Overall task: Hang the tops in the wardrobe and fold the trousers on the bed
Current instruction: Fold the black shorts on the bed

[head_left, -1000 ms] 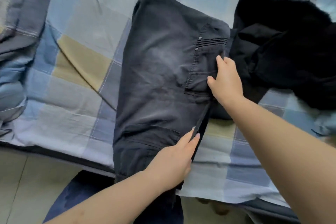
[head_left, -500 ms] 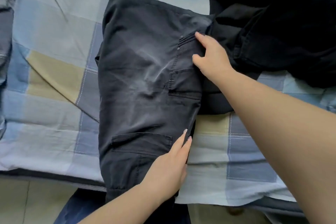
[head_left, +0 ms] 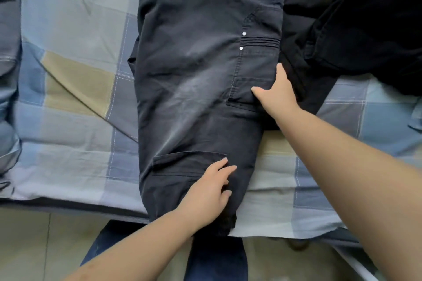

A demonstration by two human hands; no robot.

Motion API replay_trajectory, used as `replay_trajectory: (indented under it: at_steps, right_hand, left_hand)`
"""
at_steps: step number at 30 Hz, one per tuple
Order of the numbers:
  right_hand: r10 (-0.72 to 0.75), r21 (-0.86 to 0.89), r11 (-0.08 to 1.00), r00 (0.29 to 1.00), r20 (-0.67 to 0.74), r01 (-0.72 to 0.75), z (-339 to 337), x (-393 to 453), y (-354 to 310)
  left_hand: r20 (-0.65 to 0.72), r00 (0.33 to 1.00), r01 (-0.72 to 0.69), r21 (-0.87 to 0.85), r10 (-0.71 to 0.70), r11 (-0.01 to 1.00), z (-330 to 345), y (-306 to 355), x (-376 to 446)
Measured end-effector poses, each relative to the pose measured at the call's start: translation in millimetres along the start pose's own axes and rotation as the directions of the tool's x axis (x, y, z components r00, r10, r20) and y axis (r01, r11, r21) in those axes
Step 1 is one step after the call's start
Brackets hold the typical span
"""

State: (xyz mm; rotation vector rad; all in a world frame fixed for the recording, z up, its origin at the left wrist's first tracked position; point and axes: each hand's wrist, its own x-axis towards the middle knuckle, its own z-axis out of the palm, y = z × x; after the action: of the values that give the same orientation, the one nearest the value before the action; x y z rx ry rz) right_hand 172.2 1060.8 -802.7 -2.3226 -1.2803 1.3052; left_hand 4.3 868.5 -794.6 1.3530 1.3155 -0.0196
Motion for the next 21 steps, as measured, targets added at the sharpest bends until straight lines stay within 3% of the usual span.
replay_trajectory:
  at_steps: [2, 4, 8, 10, 13, 15, 18, 21]
  right_hand:
    - [0.039, 0.143, 0.989, 0.998, -0.045, -0.032, 16, -28, 17]
    - [0.107, 0.231, 0.969, 0.993, -0.047, -0.093, 33, -59, 38]
    - [0.277, 0.208, 0.928, 0.946, 0.169, -0.309, 61, -122, 88]
    - [0.33, 0.148, 0.914, 0.905, 0.269, -0.377, 71, -147, 107]
    - [0.35, 0.095, 0.908, 0.863, 0.364, -0.408, 82, -174, 125]
    - [0.356, 0.08, 0.903, 0.838, 0.413, -0.423, 87, -184, 132]
    - [0.416, 0.211, 0.829, 0.823, 0.388, -0.518, 90, -193, 138]
    - [0.477, 0.339, 0.755, 0.825, 0.303, -0.561, 89, -197, 145]
  left_hand:
    - [-0.153, 0.987, 0.03, -0.14, -0.052, 0.99, -9, -14, -2]
    - [-0.332, 0.93, 0.073, -0.254, -0.158, 0.964, -23, -32, -4]
    - [-0.55, 0.756, 0.199, -0.323, -0.355, 0.925, -49, -69, -19]
    - [-0.574, 0.676, 0.31, -0.348, -0.462, 0.885, -58, -84, -27]
    - [-0.339, 0.632, 0.425, -0.6, -0.697, 0.677, -57, -97, -39]
    - [-0.116, 0.705, 0.427, -0.719, -0.7, 0.548, -49, -100, -50]
    - [0.053, 0.78, 0.451, -0.739, -0.624, 0.5, -34, -99, -67]
    - [0.141, 0.777, 0.512, -0.709, -0.614, 0.485, -23, -97, -77]
